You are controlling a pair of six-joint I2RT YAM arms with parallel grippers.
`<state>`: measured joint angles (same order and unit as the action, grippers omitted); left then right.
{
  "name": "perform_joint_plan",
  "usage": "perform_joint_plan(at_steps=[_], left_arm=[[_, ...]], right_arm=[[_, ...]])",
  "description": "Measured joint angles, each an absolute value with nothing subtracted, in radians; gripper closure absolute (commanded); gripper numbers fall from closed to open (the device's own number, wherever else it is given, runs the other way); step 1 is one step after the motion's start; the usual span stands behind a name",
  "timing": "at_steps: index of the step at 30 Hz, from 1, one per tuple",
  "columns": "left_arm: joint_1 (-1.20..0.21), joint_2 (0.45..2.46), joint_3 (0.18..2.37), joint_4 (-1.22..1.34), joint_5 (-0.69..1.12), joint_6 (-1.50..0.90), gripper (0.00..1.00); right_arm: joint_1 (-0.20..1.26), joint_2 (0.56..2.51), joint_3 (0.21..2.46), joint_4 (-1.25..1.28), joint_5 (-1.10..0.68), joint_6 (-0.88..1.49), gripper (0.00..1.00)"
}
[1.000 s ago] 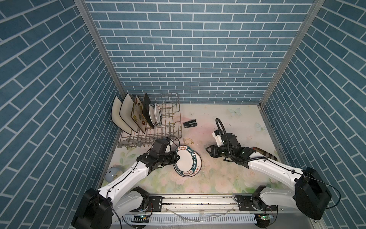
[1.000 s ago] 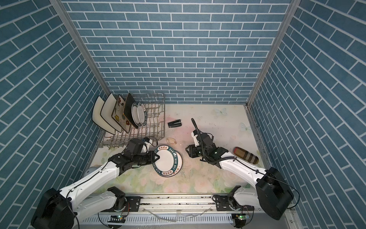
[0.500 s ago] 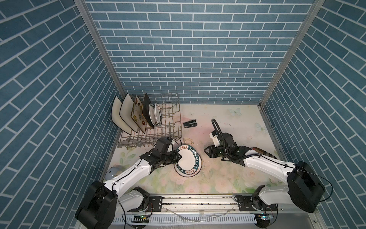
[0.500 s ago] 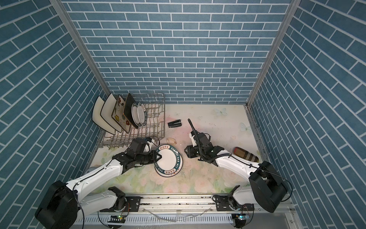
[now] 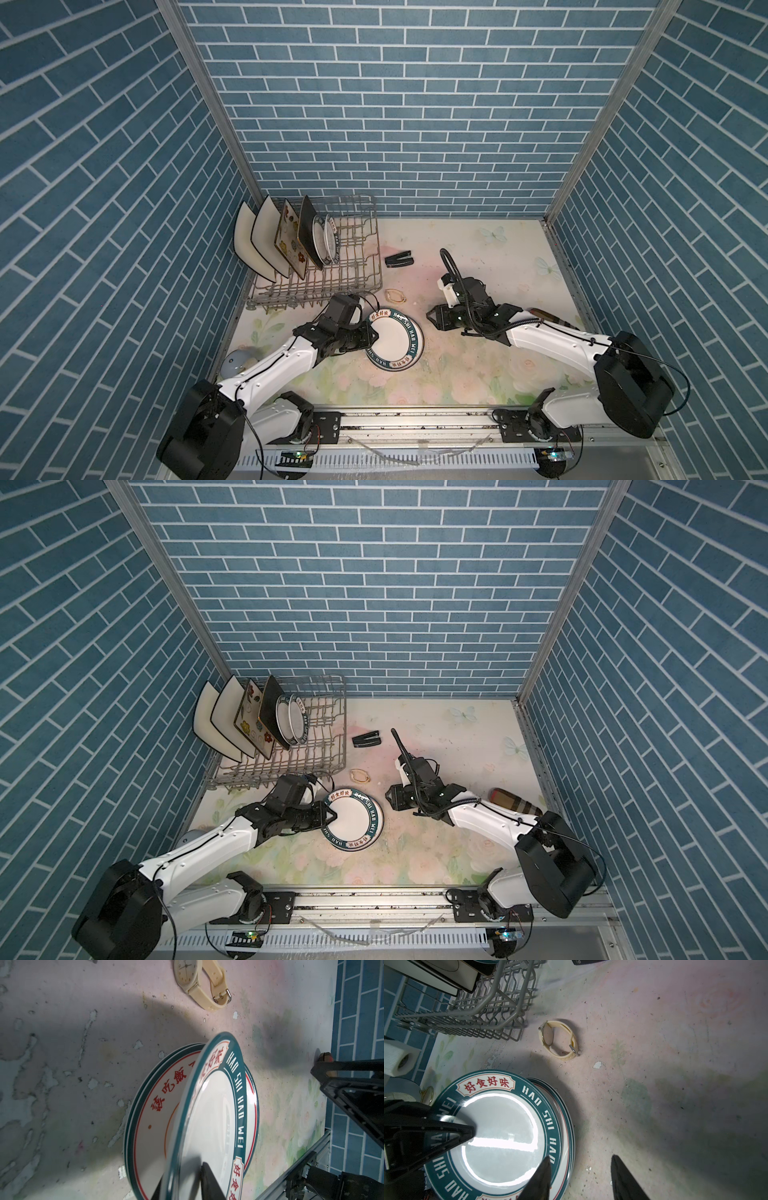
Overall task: Unload the plates from the dish rack
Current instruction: Place a plate on the plates.
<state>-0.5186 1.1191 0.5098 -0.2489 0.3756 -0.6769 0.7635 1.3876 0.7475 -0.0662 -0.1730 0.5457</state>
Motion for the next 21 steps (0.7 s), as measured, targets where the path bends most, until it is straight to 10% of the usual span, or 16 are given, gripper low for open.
perform_joint_plan(at_steps=[21], left_arm=[[-0.520, 1.116, 0.510, -0.324, 0.352, -0.643, 0.69]], right_arm=[[0.773, 1.390, 0.748, -0.067, -0.174, 0.546, 0.52]])
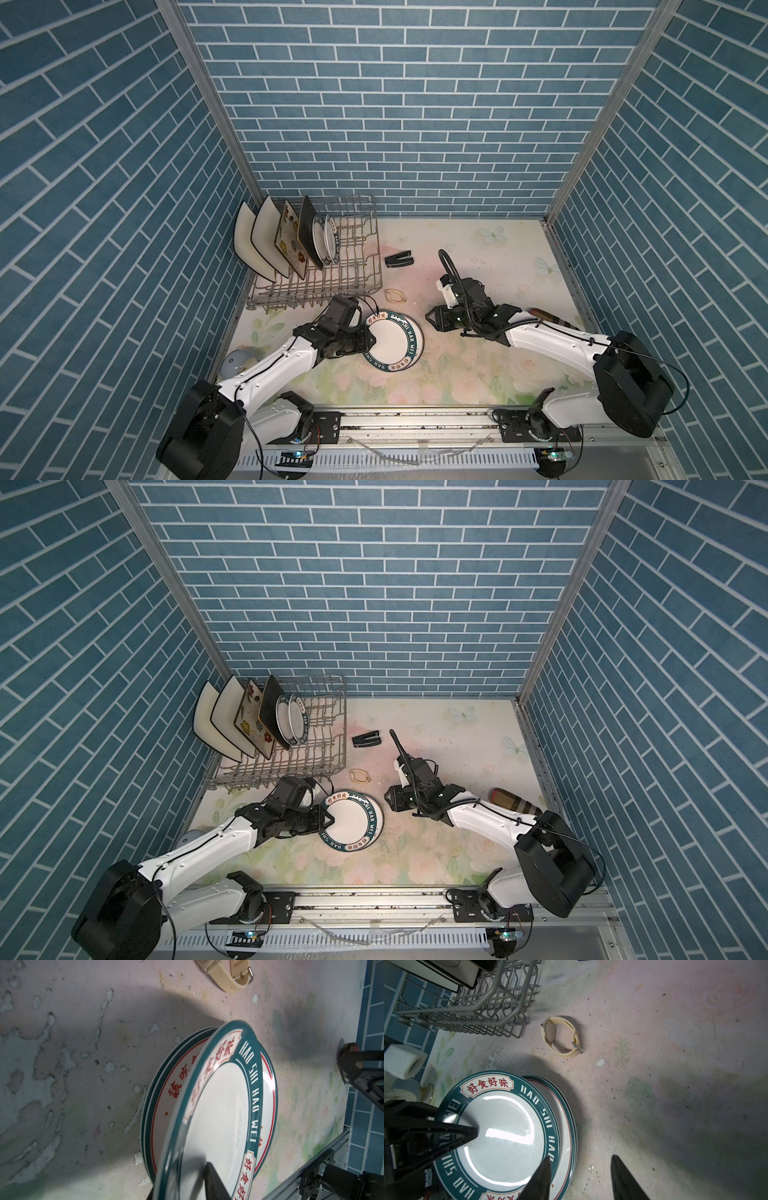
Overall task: Unload the plates from the dish rack
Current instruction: Place a plate on the plates.
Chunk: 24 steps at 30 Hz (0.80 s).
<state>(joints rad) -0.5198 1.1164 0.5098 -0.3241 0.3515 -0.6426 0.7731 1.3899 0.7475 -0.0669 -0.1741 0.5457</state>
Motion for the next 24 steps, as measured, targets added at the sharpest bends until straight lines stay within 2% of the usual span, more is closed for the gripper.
perform_joint_plan(at_steps=[13, 24], left_arm=[[-0.521, 1.122, 0.510, -0.371, 0.332, -0.619, 0.64], [-0.521, 1.128, 0.510, -0.389, 0.325, -0.613, 0.64]], right_arm=[[0.776, 1.399, 0.748, -0.067, -0.184, 0.545, 0.52], [0.781, 1.406, 0.748, -0.067, -0.187, 0.546, 0.52]])
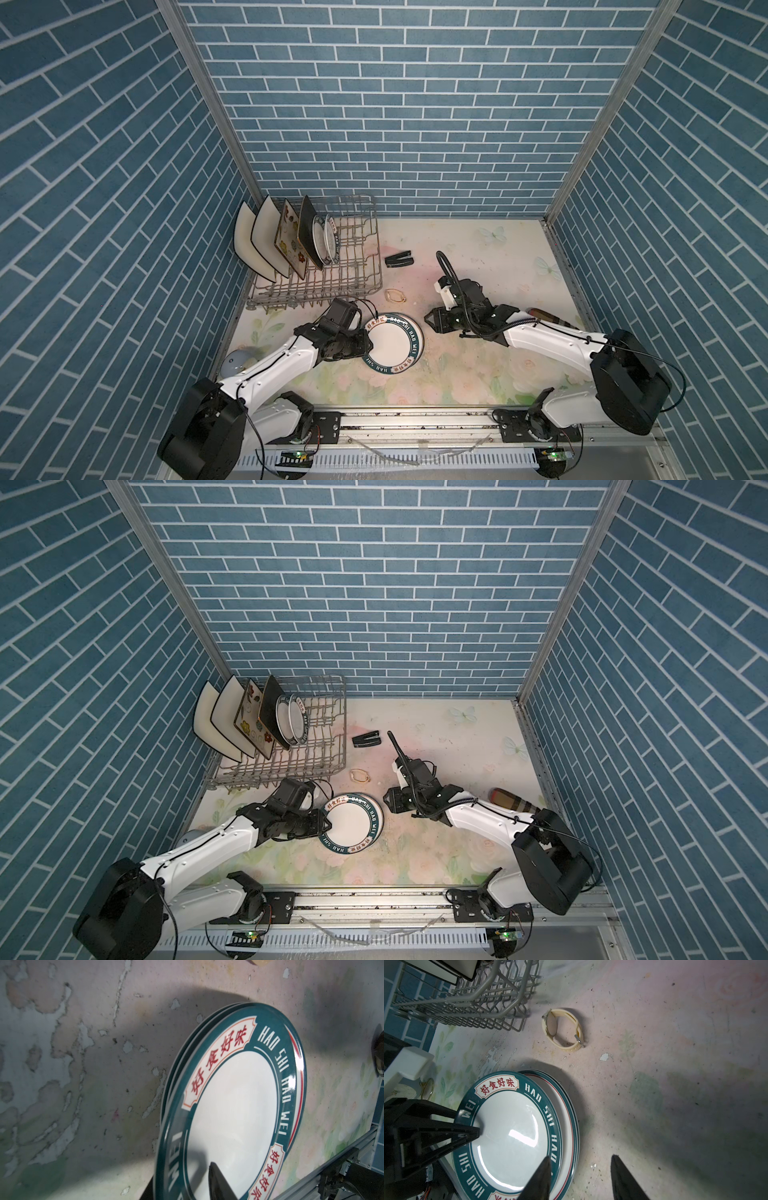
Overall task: Unload the plates from the dish rack
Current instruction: Place a plate on the plates.
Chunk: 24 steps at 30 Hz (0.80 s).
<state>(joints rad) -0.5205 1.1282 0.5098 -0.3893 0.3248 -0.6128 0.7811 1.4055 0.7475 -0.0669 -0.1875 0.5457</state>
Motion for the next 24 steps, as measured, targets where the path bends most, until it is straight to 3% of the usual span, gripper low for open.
perform_joint_plan(at_steps=[24], left_arm=[[-0.522, 1.128, 0.525, -0.436, 0.307, -0.603, 0.65]], right_arm=[[0.785, 1.425, 0.748, -0.065, -0.192, 0.545, 0.52]])
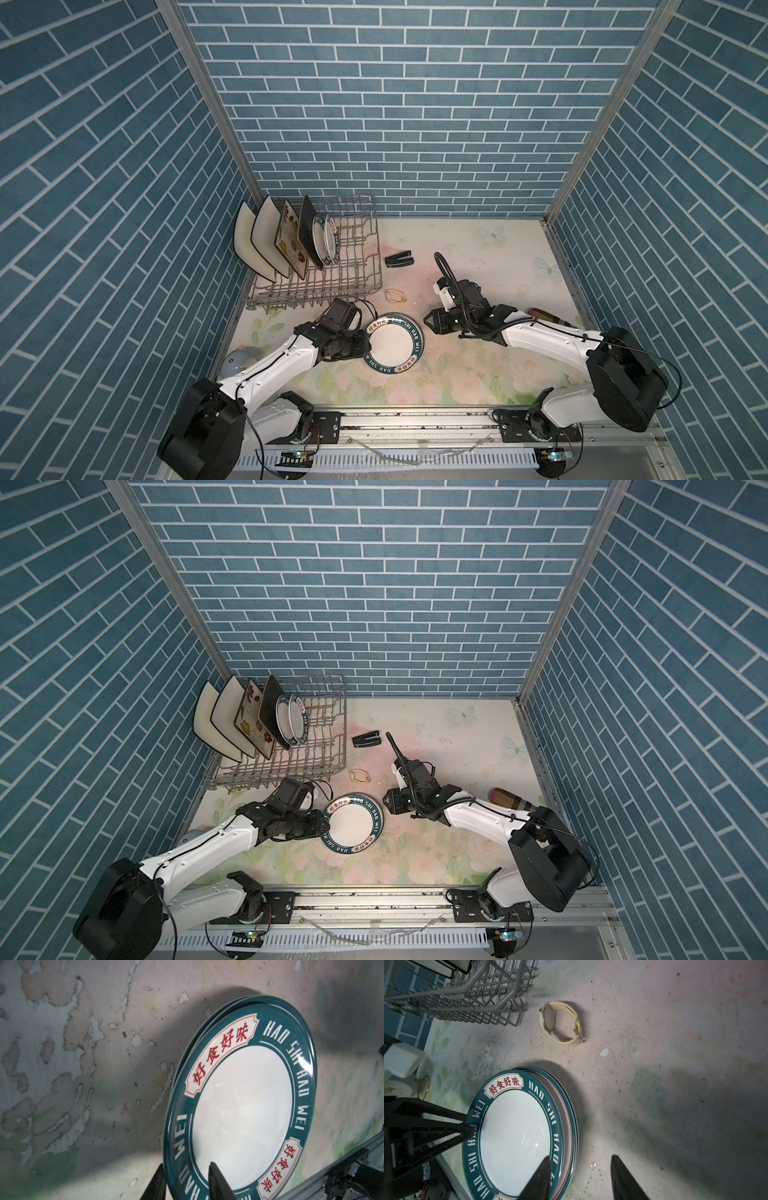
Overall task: Unload the plates from the dish rack
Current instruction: Place a plate on the plates.
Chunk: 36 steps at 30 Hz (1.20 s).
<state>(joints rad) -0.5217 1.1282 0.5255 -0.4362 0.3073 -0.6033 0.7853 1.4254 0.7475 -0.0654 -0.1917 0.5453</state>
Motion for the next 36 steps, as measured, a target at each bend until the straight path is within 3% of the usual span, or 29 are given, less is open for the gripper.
perform_joint_plan(at_steps=[19, 36], left_arm=[[-0.522, 1.160, 0.607, -0.489, 0.284, -0.574, 0.67], [-0.497, 1.290, 1.204, -0.737, 0.016, -0.299, 0.65]], right_arm=[[0.786, 1.435, 0.748, -0.070, -0.187, 0.545, 0.53], [0.785, 1.432, 0.918, -0.191, -0.142, 0.443, 0.53]])
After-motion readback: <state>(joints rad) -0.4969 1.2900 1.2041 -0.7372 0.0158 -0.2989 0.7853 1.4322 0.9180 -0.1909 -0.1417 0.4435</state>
